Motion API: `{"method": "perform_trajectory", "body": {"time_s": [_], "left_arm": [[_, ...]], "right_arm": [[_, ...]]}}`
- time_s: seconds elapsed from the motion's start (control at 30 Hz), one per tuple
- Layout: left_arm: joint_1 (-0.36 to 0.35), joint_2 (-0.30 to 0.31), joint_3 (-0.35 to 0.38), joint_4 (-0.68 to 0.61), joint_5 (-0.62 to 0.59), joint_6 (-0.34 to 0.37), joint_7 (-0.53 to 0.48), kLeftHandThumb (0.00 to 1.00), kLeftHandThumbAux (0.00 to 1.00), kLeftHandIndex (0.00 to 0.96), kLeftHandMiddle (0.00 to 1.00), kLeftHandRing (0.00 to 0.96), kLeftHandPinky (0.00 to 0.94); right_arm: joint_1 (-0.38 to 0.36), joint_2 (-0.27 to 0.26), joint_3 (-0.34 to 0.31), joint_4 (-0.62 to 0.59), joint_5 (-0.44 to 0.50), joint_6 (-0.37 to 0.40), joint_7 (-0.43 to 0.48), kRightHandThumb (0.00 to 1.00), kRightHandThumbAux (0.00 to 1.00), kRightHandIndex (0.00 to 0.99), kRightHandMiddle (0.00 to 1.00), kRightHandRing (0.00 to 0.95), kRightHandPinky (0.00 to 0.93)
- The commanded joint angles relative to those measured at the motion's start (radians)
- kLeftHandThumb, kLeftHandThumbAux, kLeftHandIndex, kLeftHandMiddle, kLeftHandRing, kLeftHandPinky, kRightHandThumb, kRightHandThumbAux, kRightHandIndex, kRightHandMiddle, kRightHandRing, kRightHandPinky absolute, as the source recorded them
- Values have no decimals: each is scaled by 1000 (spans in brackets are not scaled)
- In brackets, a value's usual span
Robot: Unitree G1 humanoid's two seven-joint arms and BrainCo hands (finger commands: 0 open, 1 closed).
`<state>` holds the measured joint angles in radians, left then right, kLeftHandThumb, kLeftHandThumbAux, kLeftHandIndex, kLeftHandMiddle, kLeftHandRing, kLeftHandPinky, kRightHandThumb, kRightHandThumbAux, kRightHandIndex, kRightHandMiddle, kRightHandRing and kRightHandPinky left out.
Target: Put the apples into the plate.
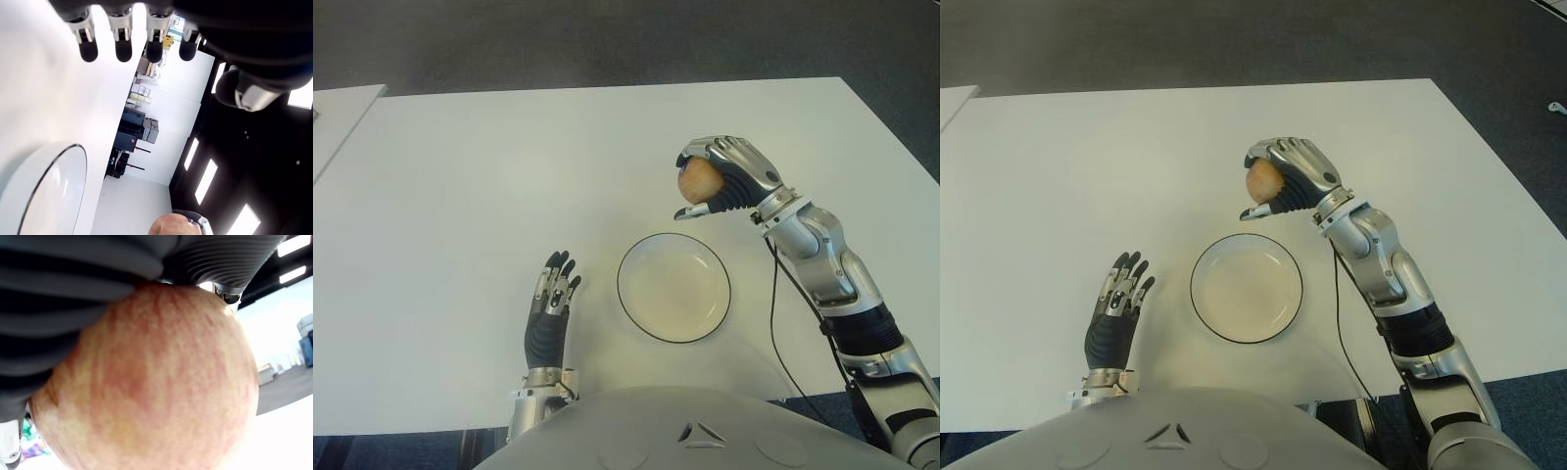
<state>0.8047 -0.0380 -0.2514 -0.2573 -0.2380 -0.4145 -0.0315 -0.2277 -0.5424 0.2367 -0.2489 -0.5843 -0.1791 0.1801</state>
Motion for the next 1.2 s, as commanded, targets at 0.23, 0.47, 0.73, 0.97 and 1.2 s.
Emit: {"method": "perform_trajectory", "body": {"time_s": [0.23,0.47,0.73,0.97,1.2], "left_arm": [[-2,-25,-13,-8,18,14,8,52,359,0,3,0,38],[-2,-26,-16,-10,20,16,7,58,363,0,1,0,34],[-6,-29,-17,-7,16,19,7,60,369,2,10,1,33],[-5,-18,-14,-10,47,20,10,57,394,8,18,11,39],[-3,-24,-19,-18,56,24,10,52,398,0,8,4,27]], "right_arm": [[80,3,-15,-128,63,-42,66,727,713,440,849,836,813],[113,6,-6,-168,101,-100,94,729,713,440,852,837,815],[151,11,6,-191,127,-148,121,728,713,440,849,834,819],[183,17,6,-216,127,-169,131,727,712,441,848,832,823],[203,21,7,-201,110,-196,123,727,712,441,845,831,827]]}}
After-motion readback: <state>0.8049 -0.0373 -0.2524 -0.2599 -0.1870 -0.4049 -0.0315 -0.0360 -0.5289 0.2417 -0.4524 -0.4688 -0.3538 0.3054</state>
